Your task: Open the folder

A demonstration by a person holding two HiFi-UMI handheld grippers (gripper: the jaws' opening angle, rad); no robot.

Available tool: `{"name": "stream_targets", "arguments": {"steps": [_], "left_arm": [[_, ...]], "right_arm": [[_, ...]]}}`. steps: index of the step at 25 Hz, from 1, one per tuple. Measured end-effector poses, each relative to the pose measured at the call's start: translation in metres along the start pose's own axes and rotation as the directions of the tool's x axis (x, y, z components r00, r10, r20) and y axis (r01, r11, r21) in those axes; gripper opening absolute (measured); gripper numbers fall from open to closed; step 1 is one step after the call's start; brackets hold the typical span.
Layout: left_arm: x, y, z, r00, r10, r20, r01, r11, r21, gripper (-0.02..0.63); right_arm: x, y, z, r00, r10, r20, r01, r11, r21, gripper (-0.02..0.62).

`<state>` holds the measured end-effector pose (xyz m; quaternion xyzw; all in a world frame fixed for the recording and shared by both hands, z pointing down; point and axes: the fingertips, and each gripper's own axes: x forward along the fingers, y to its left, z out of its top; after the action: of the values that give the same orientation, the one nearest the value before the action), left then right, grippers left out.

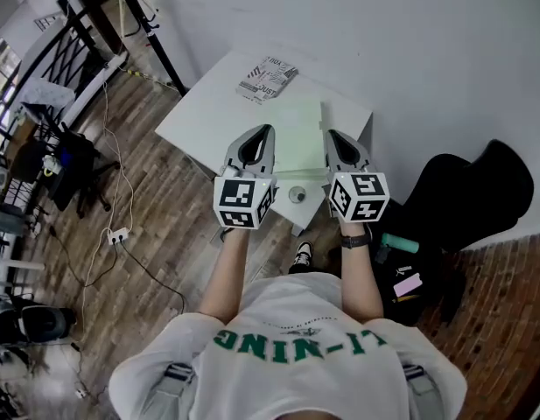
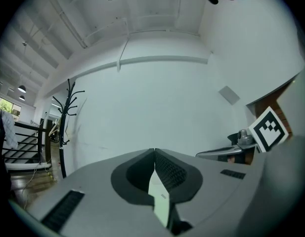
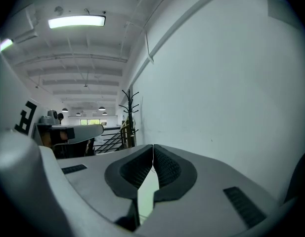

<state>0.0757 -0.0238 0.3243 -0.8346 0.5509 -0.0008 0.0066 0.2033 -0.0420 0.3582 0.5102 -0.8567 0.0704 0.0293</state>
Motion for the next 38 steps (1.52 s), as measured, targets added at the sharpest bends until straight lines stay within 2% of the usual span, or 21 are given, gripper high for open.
{"name": "stream_targets", "arguments": {"steps": [4, 9, 13, 17, 24, 30, 36, 38], "left_arm": [[0.054, 0.004, -0.02, 0.998, 0.037, -0.045, -0.038, 0.999, -0.008, 0.017], [0.093, 0.007, -0.045, 0.994, 0.057, -0.092, -0.06, 0.998, -0.024, 0.017], [0.123, 0.009, -0.06, 0.993, 0.038, -0.116, -0.039, 0.999, -0.011, 0.017], [0.15, 0.014, -0.075, 0.99, 0.003, -0.143, -0.006, 1.0, -0.017, 0.017], [0.18, 0.039, -0.094, 0.983, -0.026, -0.181, 0.022, 0.999, -0.027, 0.017], [0.2, 0.062, -0.11, 0.974, -0.047, -0.221, 0.036, 0.998, -0.052, 0.017], [0.215, 0.071, -0.12, 0.965, -0.094, -0.247, 0.082, 0.995, -0.058, 0.017], [0.219, 0.074, -0.122, 0.962, -0.106, -0.251, 0.095, 0.994, -0.056, 0.017]], "right_arm": [[0.043, -0.042, -0.017, 0.997, 0.057, -0.06, -0.055, 0.998, 0.027, 0.017], [0.075, -0.073, -0.046, 0.987, 0.098, -0.124, -0.091, 0.994, 0.064, 0.034], [0.103, -0.088, -0.081, 0.977, 0.089, -0.192, -0.084, 0.996, 0.033, 0.043], [0.129, -0.099, -0.113, 0.96, 0.093, -0.263, -0.08, 0.995, 0.061, 0.06], [0.172, -0.114, -0.141, 0.935, 0.124, -0.333, -0.111, 0.992, 0.056, 0.095], [0.2, -0.136, -0.174, 0.895, 0.138, -0.425, -0.119, 0.99, 0.072, 0.148], [0.213, -0.152, -0.223, 0.817, 0.155, -0.556, -0.128, 0.988, 0.088, 0.234], [0.217, -0.154, -0.235, 0.804, 0.175, -0.569, -0.127, 0.984, 0.123, 0.244]]}}
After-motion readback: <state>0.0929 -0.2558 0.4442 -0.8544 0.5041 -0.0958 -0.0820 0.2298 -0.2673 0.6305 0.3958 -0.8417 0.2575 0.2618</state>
